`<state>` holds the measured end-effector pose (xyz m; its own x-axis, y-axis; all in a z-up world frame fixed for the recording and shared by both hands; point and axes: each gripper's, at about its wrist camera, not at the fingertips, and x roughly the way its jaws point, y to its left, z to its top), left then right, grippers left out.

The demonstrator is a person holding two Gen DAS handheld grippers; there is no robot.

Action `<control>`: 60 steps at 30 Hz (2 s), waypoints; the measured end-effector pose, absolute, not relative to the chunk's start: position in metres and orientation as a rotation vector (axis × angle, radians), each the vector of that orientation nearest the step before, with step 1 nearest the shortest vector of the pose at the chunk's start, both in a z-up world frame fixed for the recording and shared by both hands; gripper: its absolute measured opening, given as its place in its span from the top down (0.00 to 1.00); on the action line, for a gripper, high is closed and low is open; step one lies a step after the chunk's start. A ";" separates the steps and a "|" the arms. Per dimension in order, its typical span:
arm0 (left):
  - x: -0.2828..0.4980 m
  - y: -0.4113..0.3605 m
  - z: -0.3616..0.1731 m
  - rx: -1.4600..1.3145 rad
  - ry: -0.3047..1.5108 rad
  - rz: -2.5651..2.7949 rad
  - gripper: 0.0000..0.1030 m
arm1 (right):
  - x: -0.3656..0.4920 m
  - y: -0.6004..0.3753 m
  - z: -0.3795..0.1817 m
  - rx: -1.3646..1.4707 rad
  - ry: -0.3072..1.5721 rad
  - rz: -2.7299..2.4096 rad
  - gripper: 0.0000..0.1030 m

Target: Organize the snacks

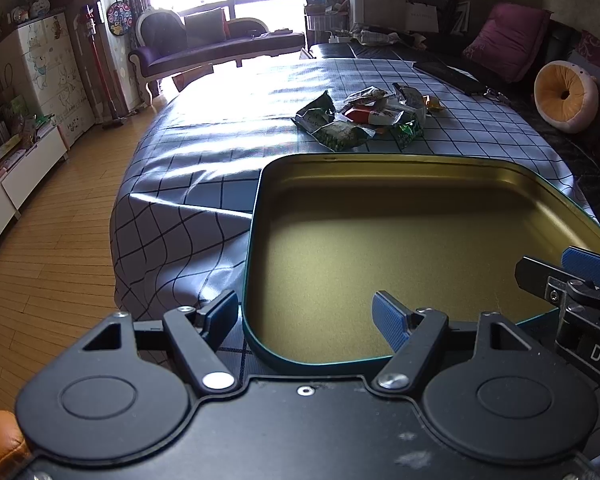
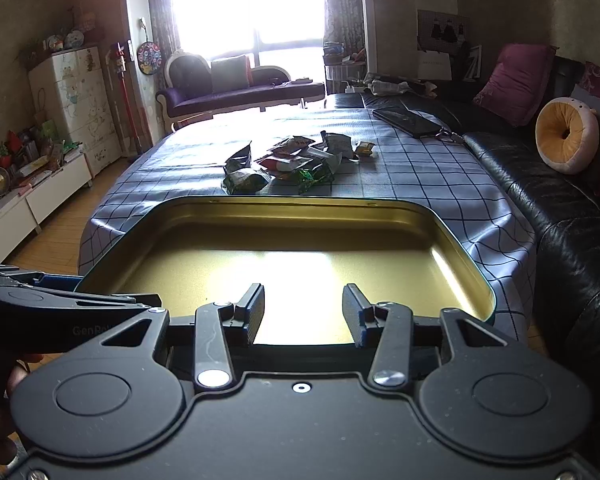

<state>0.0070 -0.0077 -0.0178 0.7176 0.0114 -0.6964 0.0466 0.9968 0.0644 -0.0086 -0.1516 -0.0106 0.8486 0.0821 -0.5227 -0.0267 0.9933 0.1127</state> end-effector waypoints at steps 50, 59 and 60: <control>0.026 -0.008 0.018 0.029 0.768 -0.044 0.25 | 0.010 -0.165 0.007 0.145 0.566 0.049 0.49; 0.066 -0.018 0.034 0.047 0.759 -0.033 0.25 | 0.035 -0.175 0.010 0.151 0.580 0.048 0.49; 0.071 -0.018 0.034 0.048 0.763 -0.031 0.25 | 0.038 -0.176 0.010 0.156 0.582 0.046 0.49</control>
<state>0.0715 -0.0179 0.0337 0.7227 -0.0104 -0.6911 0.0454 0.9984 0.0324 0.0378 -0.1764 0.0102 0.8348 0.0872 -0.5436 0.0010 0.9871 0.1599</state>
